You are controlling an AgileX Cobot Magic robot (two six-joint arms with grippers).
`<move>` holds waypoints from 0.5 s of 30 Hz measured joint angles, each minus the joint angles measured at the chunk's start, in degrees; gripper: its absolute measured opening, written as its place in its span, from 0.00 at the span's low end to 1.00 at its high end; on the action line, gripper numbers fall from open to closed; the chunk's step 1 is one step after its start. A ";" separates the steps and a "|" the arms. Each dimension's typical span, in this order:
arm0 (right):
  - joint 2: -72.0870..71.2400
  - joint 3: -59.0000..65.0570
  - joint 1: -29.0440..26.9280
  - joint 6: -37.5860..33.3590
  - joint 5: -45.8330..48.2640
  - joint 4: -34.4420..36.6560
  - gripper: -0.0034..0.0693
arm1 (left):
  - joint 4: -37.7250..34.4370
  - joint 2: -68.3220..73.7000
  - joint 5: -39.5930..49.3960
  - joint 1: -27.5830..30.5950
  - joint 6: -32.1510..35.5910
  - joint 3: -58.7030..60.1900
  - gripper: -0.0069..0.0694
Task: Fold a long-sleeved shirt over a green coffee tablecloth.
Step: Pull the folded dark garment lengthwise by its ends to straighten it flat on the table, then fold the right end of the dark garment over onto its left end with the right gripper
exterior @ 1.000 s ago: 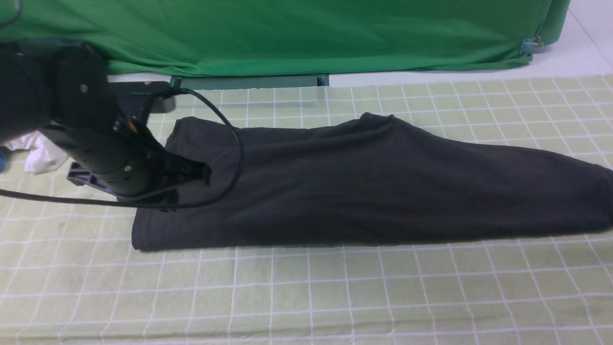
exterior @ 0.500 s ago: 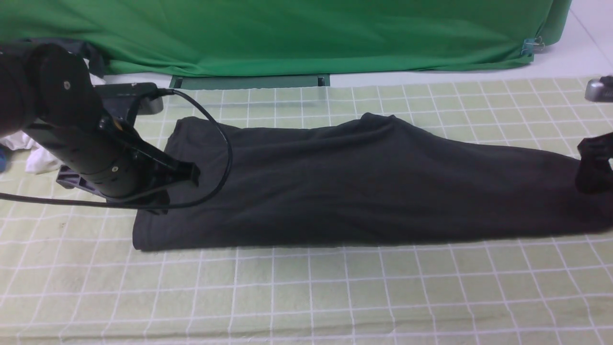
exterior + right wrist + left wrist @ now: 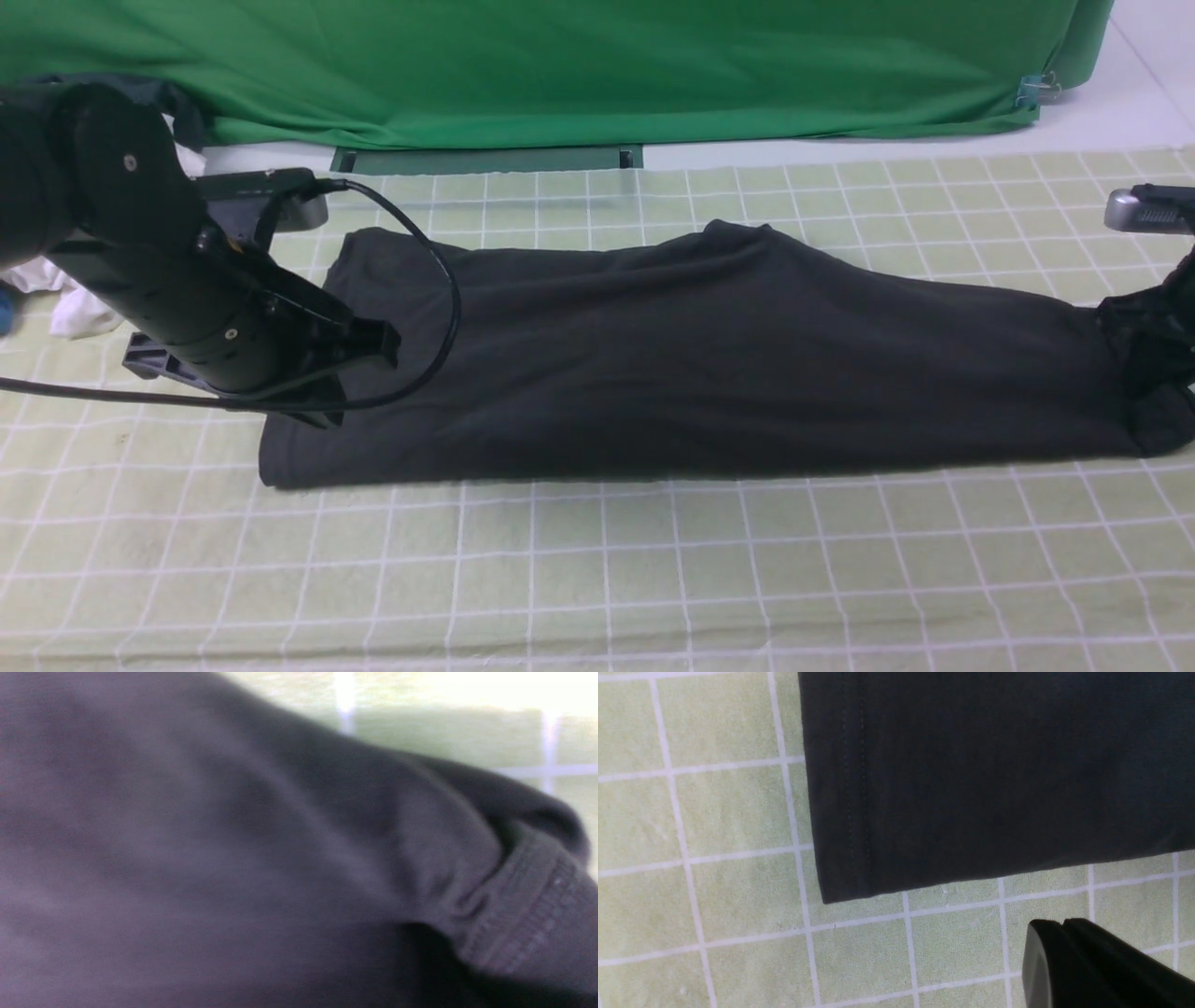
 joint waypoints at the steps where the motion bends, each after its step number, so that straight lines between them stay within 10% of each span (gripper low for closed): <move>1: -0.43 0.00 0.05 -0.26 0.00 -0.05 0.11 | 0.00 -0.12 0.04 0.02 0.00 0.00 0.11; 15: -16.83 -3.36 -1.11 3.32 6.43 -0.60 0.11 | 0.00 -10.68 1.47 0.02 0.22 0.00 0.11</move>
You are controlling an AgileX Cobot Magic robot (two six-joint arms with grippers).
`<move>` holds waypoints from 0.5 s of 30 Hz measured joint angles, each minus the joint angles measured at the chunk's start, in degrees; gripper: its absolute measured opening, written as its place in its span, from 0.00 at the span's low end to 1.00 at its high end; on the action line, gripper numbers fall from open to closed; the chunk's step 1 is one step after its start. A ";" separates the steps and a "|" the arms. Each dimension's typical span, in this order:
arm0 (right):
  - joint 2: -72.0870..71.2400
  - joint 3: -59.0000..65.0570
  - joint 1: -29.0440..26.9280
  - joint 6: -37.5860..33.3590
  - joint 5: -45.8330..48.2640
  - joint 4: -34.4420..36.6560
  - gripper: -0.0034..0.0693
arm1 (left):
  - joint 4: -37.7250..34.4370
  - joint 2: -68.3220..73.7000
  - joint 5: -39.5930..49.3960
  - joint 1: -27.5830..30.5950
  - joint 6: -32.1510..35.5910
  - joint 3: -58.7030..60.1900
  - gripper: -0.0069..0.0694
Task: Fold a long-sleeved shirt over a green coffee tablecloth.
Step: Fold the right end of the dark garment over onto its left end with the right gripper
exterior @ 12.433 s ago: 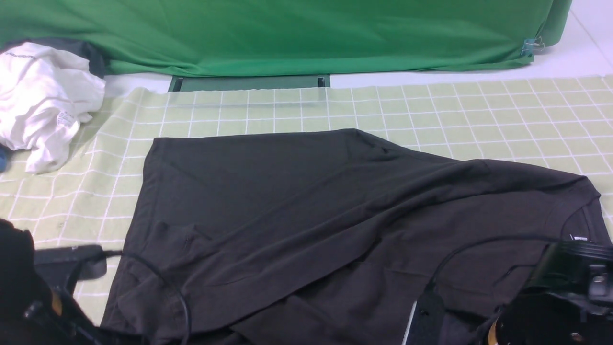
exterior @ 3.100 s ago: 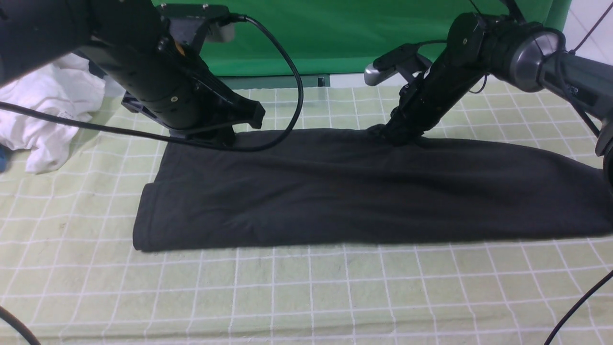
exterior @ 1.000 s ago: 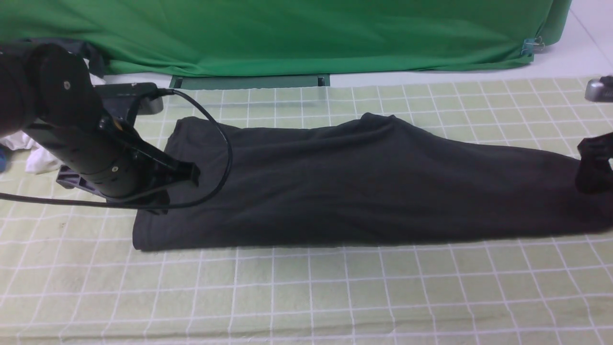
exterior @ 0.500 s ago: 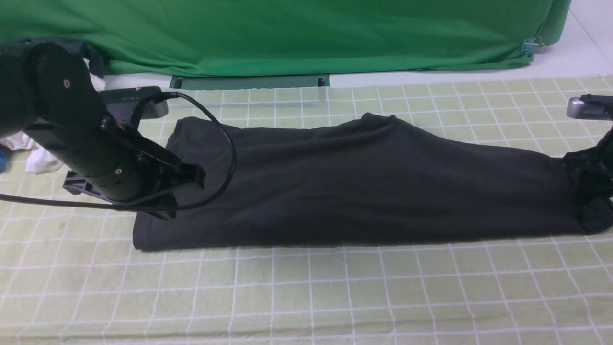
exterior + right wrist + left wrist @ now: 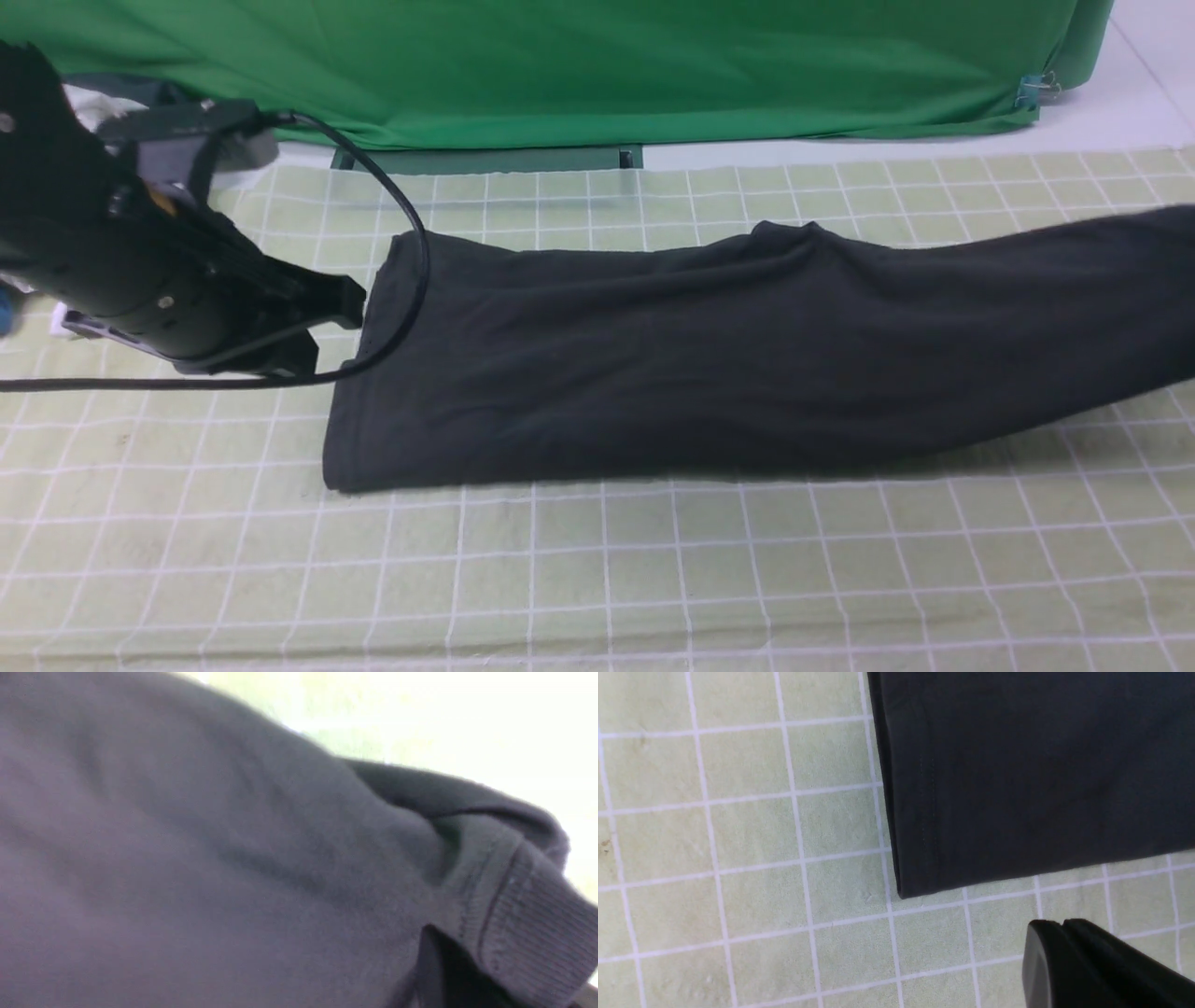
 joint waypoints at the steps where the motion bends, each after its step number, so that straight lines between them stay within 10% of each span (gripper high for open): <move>1: -0.39 -1.42 0.54 0.70 1.05 0.17 0.11 | 0.00 -0.48 0.06 0.00 0.00 0.00 0.11; 15: 0.64 -14.82 26.47 9.74 3.61 6.88 0.11 | -0.36 -1.44 0.72 0.00 -0.24 0.00 0.11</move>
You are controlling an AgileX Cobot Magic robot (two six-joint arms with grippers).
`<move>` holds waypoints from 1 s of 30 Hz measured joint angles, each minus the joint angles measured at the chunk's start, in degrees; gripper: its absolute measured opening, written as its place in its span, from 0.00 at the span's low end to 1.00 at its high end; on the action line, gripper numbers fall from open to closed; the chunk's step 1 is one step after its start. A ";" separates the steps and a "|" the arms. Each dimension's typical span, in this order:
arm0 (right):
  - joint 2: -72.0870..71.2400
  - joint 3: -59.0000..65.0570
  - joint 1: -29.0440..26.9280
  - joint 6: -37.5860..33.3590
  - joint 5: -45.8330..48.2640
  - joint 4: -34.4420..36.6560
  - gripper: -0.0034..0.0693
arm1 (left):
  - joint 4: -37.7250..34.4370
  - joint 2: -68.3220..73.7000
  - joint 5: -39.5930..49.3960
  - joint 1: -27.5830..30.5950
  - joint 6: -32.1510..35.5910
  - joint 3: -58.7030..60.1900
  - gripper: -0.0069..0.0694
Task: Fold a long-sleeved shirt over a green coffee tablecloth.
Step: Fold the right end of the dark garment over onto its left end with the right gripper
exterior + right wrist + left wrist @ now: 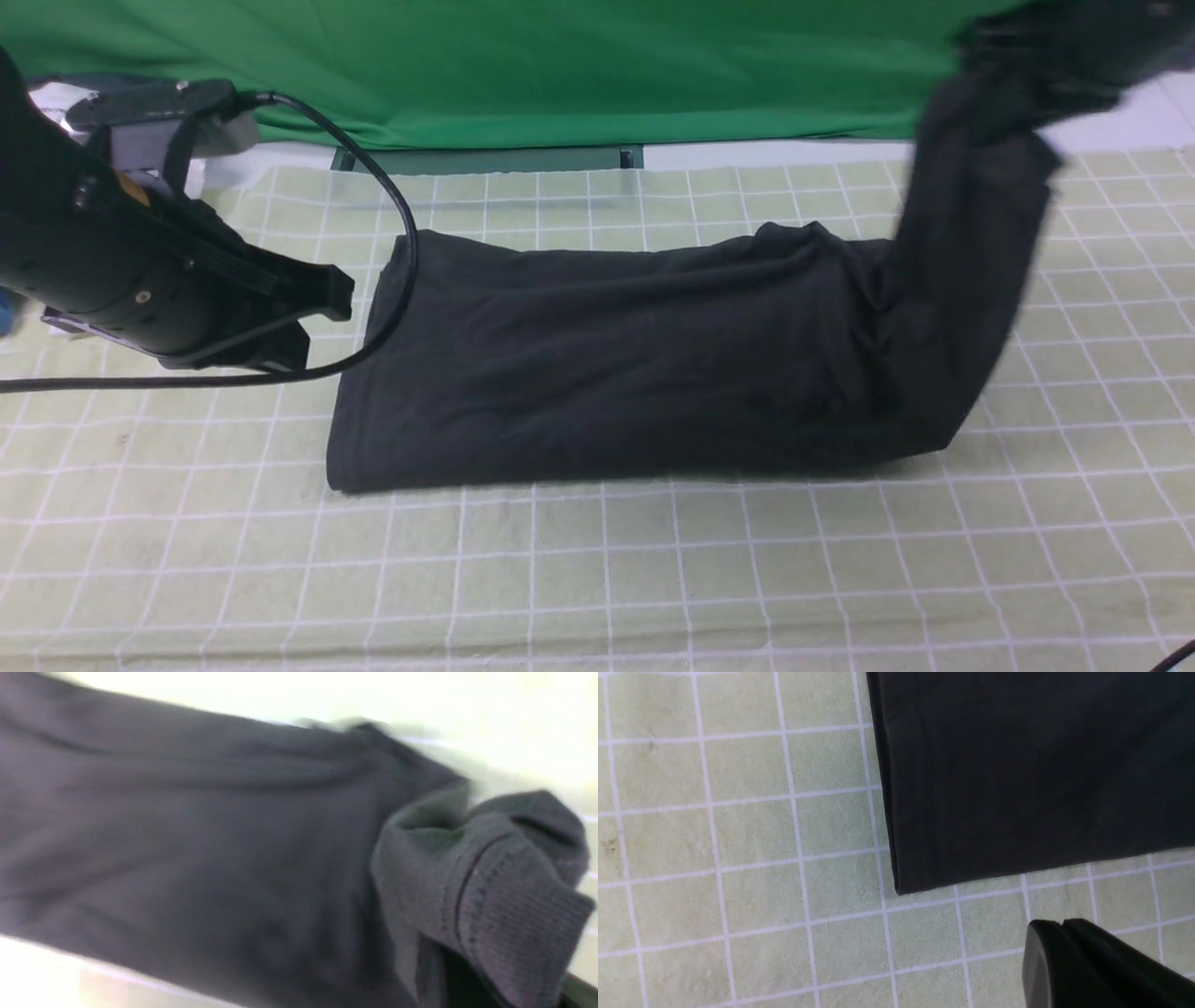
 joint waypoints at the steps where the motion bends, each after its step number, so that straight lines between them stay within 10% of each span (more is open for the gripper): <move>1: 1.24 -1.09 2.12 0.76 -0.58 1.03 0.11 | -0.01 0.00 0.00 0.00 0.00 0.00 0.11; 24: 34.67 -32.81 26.80 5.54 -5.76 14.40 0.12 | 4.07 0.00 2.37 0.00 -0.59 0.00 0.11; 30: 38.40 -32.92 28.95 6.25 -10.69 14.70 0.38 | 4.41 0.00 2.43 0.00 -1.08 0.00 0.11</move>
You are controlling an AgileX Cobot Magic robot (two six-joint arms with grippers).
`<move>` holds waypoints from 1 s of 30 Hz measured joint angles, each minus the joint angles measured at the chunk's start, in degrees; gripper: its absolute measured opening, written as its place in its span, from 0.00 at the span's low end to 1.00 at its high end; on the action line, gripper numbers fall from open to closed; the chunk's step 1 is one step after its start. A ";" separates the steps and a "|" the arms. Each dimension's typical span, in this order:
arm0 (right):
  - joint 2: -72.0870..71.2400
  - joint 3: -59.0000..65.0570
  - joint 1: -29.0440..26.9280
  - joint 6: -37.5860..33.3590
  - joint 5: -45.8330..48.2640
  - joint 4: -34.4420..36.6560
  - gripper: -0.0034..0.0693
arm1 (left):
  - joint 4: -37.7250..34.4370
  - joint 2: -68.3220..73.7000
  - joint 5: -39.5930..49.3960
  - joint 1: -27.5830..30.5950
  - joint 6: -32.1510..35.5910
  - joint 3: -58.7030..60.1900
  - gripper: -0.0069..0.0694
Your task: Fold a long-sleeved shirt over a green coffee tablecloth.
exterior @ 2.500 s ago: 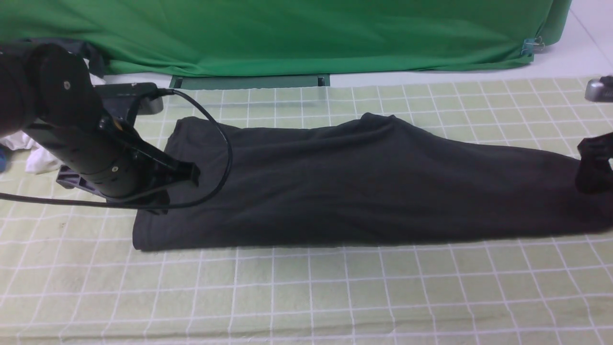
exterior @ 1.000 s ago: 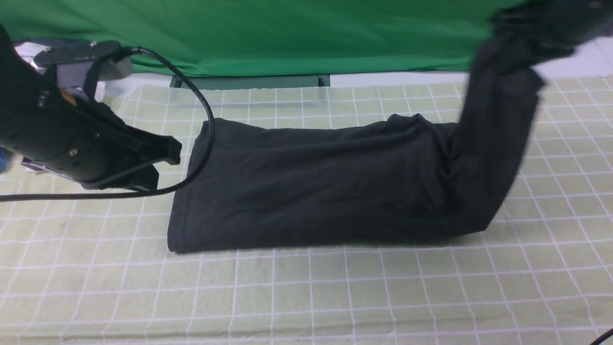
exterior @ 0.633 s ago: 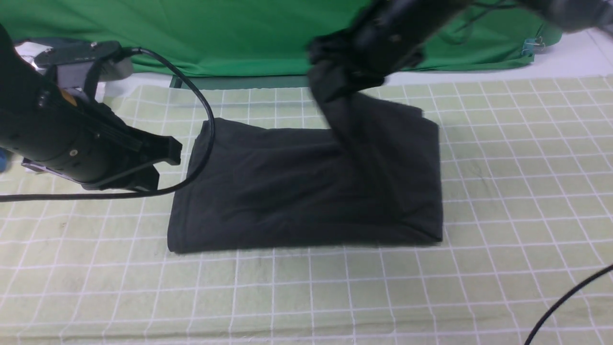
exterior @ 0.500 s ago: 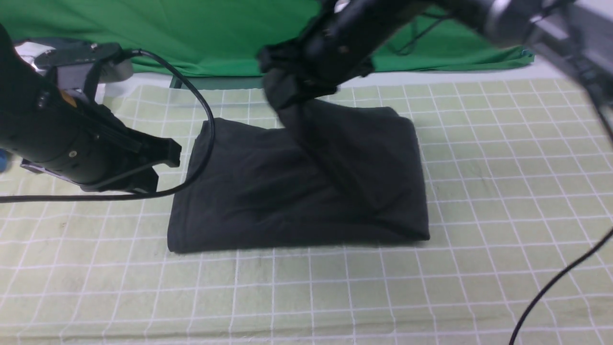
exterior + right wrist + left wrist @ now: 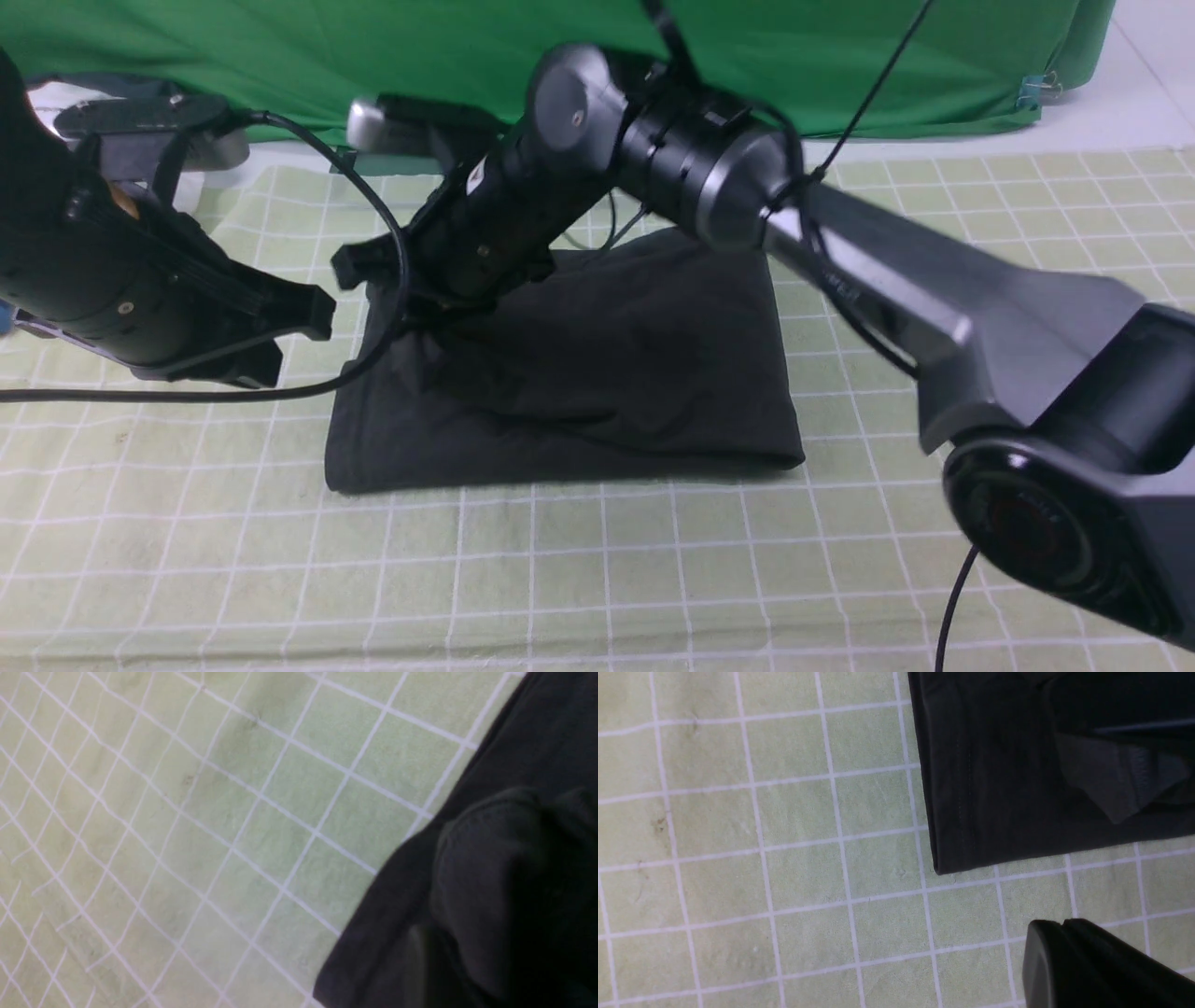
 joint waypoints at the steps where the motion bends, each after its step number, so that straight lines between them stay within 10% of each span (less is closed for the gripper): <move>1: 0.13 0.00 0.29 -0.34 -0.58 0.06 0.46 | 0.06 0.00 0.00 0.00 -0.05 0.00 0.11; 9: -1.05 -4.33 -1.34 -6.87 7.21 -0.65 0.73 | -0.08 0.00 0.23 0.00 -0.22 0.00 0.11; 18: -7.04 -11.44 -9.94 -8.95 17.29 -9.64 0.10 | -11.27 1.67 -8.54 0.00 7.40 -0.05 0.11; 30: -21.32 14.73 -11.03 -14.49 18.04 -15.13 0.05 | -19.06 17.65 -9.14 0.00 13.28 -5.49 0.11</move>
